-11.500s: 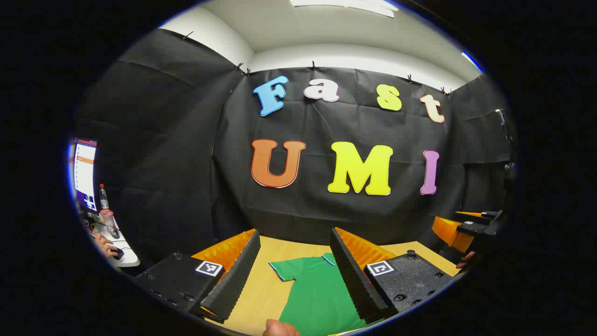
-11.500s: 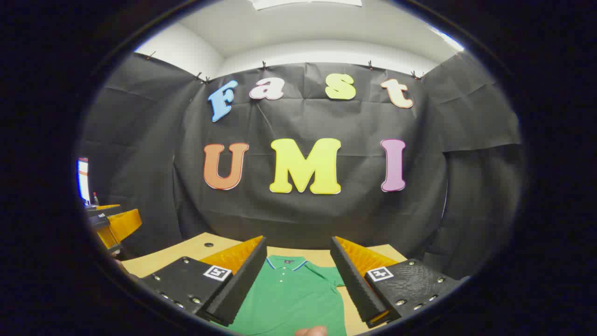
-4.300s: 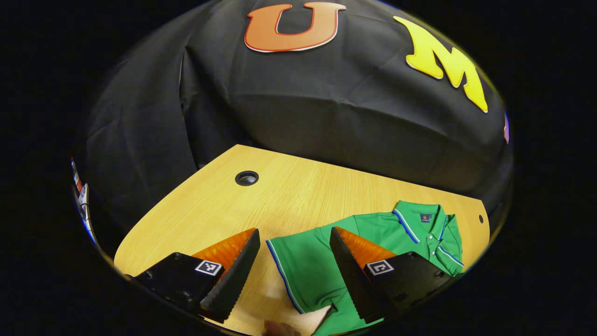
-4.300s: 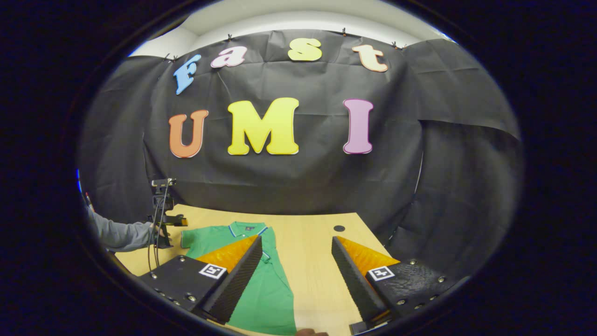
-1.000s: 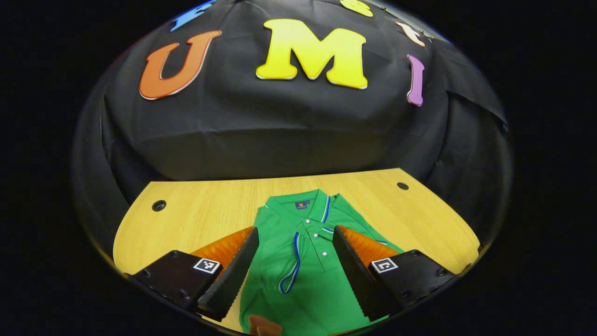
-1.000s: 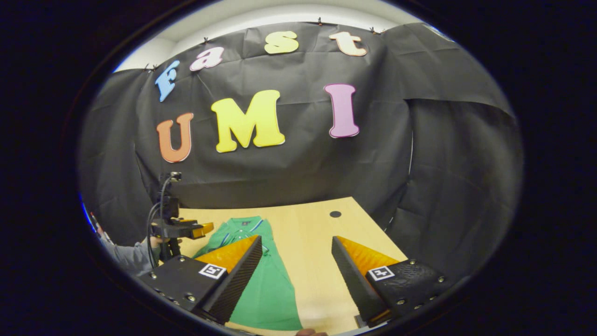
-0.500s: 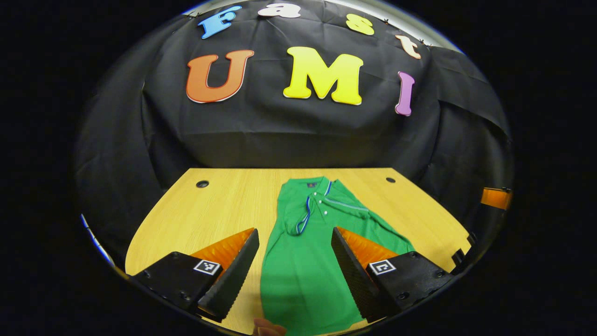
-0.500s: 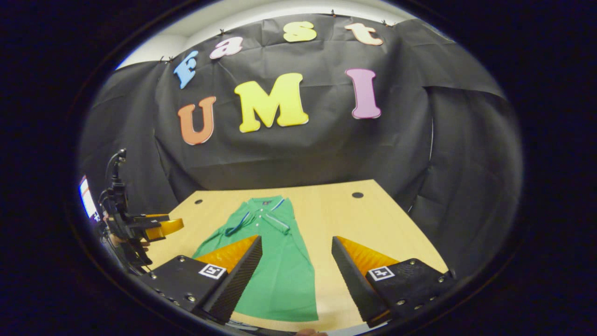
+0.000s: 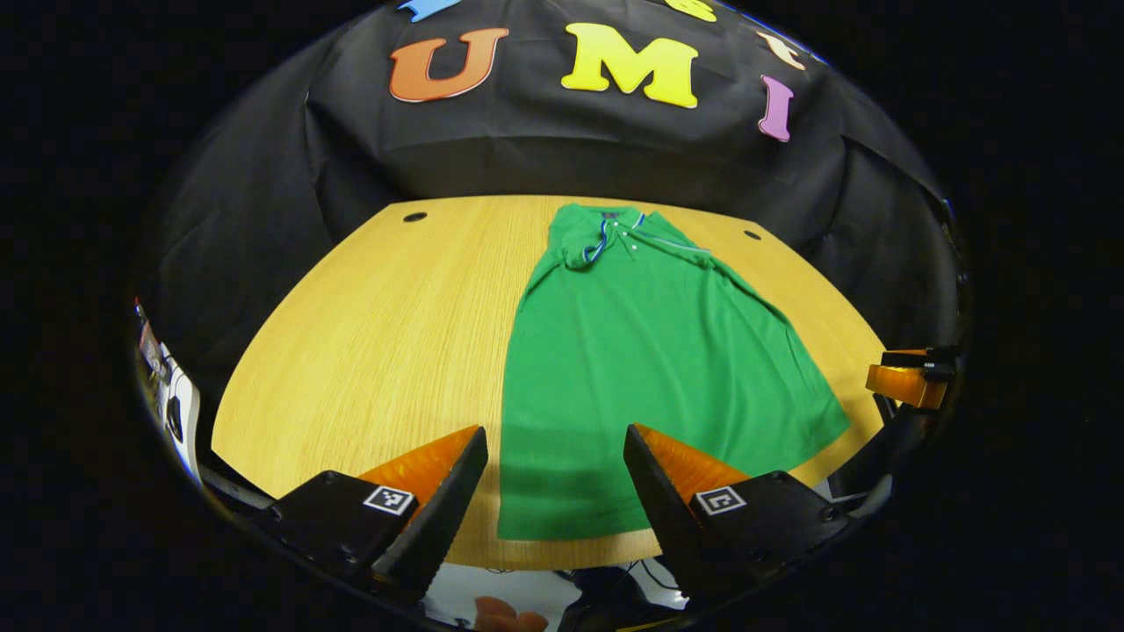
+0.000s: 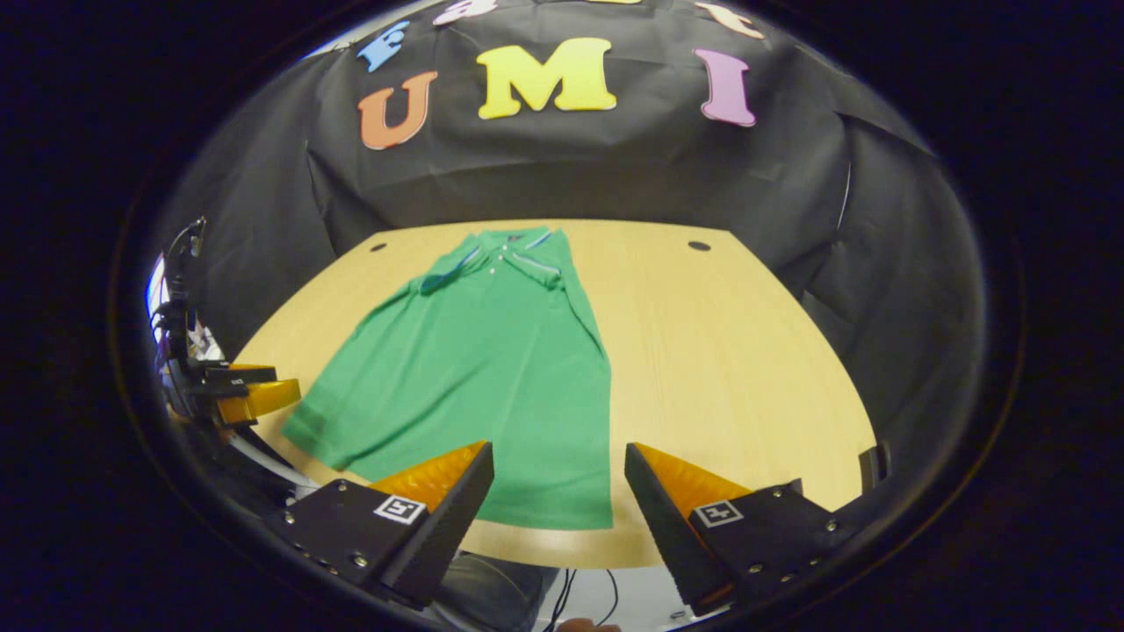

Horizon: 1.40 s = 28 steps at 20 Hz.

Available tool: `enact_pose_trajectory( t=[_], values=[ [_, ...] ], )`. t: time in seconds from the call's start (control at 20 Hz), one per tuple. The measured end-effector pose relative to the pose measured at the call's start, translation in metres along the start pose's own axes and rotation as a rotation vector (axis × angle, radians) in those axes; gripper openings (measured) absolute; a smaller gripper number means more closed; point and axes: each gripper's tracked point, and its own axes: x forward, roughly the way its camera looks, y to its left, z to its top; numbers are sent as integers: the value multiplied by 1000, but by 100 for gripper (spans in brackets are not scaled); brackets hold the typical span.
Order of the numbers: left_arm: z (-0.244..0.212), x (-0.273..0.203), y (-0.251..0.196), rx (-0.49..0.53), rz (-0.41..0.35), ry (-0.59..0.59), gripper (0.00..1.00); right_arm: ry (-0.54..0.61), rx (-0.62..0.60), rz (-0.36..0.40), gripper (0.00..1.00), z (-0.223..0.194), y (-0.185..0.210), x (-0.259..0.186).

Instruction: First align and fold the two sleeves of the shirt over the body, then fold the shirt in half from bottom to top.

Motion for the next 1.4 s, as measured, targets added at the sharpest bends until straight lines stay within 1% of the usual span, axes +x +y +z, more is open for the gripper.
enact_pose_trajectory(
  t=[0.15, 0.35, 0.45, 0.55, 0.6, 0.65, 0.75, 0.8, 0.85, 0.9, 0.95, 1.0, 1.05, 1.1, 1.2, 1.25, 1.3, 1.4],
  values=[
    [-17, 6, 4, 15, 19, 46, 100, 65, -49, -18, 95, -20, 0, 11],
    [-27, 9, -4, 47, 13, 62, 100, 114, -88, -20, 95, -33, 1, 19],
    [-30, 9, -6, 64, 4, 76, 100, 133, -90, -25, 95, -40, 0, 23],
    [-40, 12, -7, 65, 11, 105, 100, 158, -87, -26, 95, -46, 0, 27],
    [-33, 12, -7, 66, 15, 85, 100, 174, -87, -24, 95, -50, 1, 29],
    [-39, 12, -7, 61, 17, 100, 100, 192, -91, -28, 95, -56, -1, 32],
    [-38, 13, -7, 49, 16, 85, 100, 232, -92, -17, 95, -69, 1, 33],
    [-38, 13, -7, 48, 17, 86, 100, 202, -77, -18, 97, -65, 2, 36],
    [-38, 13, -7, 49, 21, 77, 100, 223, -77, -13, 99, -69, 0, 35],
    [-39, 13, -7, 46, 28, 72, 100, 213, -72, -12, 100, -65, 0, 34],
    [-40, 14, -8, 37, 29, 78, 100, 233, -71, -9, 100, -69, 1, 35],
    [-38, 15, -12, 41, 13, 81, 98, 228, -74, 1, 100, -68, 4, 38],
    [-38, 16, -17, 56, 0, 83, 95, 222, -77, 6, 93, -64, 5, 38],
    [-36, 16, -21, 52, -17, 81, 65, 209, -56, 20, 64, -62, 8, 39],
    [-34, 19, -21, 38, -7, 88, 4, 226, -6, 6, 7, -65, 9, 40],
    [-34, 19, -22, 32, -11, 90, 4, 209, 0, 4, 7, -63, 9, 44],
    [-34, 18, -22, 27, -17, 91, 3, 222, 0, 5, 2, -59, 9, 40],
    [-33, 17, -22, 17, -27, 102, 3, 216, 27, -4, 1, -59, 10, 42]
  ],
)
